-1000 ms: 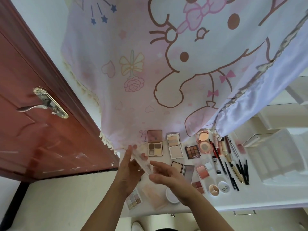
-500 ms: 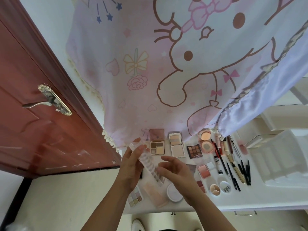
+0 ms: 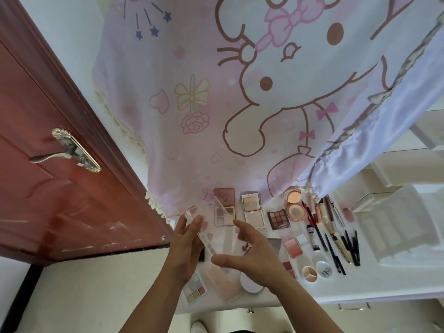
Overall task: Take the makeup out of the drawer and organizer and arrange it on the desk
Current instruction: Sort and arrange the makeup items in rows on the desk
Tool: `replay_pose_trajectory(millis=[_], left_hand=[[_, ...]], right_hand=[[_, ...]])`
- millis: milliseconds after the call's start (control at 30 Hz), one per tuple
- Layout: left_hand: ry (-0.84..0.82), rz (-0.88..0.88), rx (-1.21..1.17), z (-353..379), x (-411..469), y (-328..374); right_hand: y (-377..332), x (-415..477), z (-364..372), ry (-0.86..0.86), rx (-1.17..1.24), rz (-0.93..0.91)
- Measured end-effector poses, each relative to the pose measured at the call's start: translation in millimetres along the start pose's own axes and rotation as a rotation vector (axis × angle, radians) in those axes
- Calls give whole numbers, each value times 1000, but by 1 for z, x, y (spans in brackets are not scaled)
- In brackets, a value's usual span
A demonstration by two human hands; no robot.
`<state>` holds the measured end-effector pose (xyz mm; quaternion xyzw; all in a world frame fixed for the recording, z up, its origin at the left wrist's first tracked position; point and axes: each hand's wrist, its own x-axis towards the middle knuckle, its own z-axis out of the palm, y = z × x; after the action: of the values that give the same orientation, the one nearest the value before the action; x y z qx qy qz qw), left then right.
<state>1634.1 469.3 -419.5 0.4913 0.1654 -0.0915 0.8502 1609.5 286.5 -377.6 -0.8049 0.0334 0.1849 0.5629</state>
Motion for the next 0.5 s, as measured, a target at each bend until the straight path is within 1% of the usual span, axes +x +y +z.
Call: replay_pose_trajectory(millis=[67,133,200,267,300,333,367,400,467,500], left_hand=[[40,-84,-37,-1,-1,2],[80,-211,-77,-2,1,6],[96,-376,-44,-7,3,7],[0,-572,-91,-14,2,5],[-52,-629,-117,-18,1,2],[-98,-653,-126,-23,1,0],[-133,-666,-113,-27,1,-3],[-159,-678,-91,-29,0,-3],[-172,-698,-48,-31,-2,-4],[-179,-705,-26,-30,-3,-4]], right_hand=[[-2,1,-3,20,25,-36],[-4,3,-9,15,221,-43],[-11,4,-15,-80,448,-24],[-16,6,-21,-189,529,-61],[-19,7,-25,-229,519,-100],[-23,10,-27,-249,470,-142],[-27,14,-29,-240,356,-193],[-29,19,-30,-189,172,-254],[-28,30,-31,-35,-206,-357],[-27,36,-32,46,-313,-390]])
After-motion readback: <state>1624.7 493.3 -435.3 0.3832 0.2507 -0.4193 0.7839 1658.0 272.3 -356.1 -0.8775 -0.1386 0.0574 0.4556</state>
